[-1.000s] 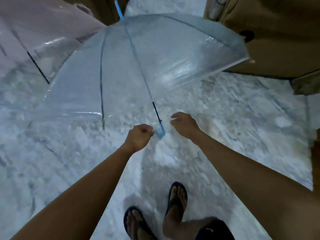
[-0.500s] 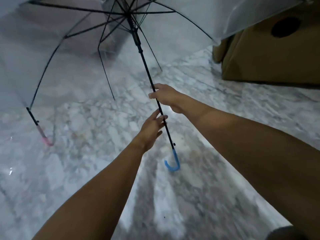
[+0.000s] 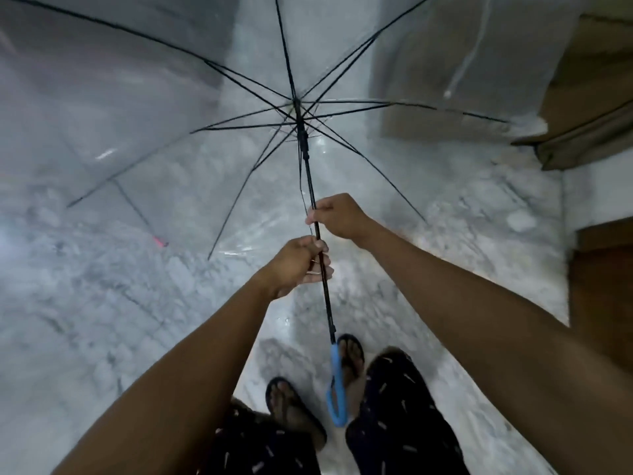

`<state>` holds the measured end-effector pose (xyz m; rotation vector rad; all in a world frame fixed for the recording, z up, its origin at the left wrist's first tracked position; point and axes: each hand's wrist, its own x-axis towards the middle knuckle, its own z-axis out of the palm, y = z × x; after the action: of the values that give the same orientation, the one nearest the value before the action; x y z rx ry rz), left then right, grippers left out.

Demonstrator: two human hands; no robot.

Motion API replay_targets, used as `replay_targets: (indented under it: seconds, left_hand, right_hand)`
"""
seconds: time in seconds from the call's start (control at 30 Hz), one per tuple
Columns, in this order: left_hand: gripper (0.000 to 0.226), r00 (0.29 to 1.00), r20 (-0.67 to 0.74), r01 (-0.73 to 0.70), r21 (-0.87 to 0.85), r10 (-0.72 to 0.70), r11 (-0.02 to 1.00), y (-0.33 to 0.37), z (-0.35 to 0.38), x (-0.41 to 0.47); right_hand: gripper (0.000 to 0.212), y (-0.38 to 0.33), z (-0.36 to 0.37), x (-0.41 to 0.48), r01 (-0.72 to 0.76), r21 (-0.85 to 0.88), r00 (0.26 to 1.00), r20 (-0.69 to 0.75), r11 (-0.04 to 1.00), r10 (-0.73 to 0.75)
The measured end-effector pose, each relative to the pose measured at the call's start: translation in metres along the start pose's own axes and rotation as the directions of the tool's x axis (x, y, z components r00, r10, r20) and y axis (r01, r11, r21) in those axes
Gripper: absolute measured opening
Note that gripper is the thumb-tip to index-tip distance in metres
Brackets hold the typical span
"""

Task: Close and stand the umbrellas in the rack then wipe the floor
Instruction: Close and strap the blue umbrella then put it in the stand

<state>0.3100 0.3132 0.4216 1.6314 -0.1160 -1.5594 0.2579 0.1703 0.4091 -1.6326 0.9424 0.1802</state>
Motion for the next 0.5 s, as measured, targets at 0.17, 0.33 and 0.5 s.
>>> replay_targets:
  seconds: [0.17,0.33,0.5]
  left_hand:
    - [0.027,0.998,0.037,0.039,0.078,-0.042,0.996,0.079,0.048,-0.088]
    - [0.033,0.997,0.016,-0.071,0.338,0.069,0.939,0.132,0.07,-0.141]
    - [0.024,0.963,0.068,-0.255,0.548,0.261,0.797,0.171,0.085,-0.187]
  right_hand:
    - [0.012,-0.062,-0.062,-0.089,-0.083,0.165,0.982,-0.156,0.983,0.11]
    - [0.022,-0.115,-0.098,-0.162,-0.086,0.219,0.909,-0.382,0.972,0.167]
    - [0.028,-0.149,-0.105,-0.236,0.004,0.374,0.771,-0.592,0.927,0.235]
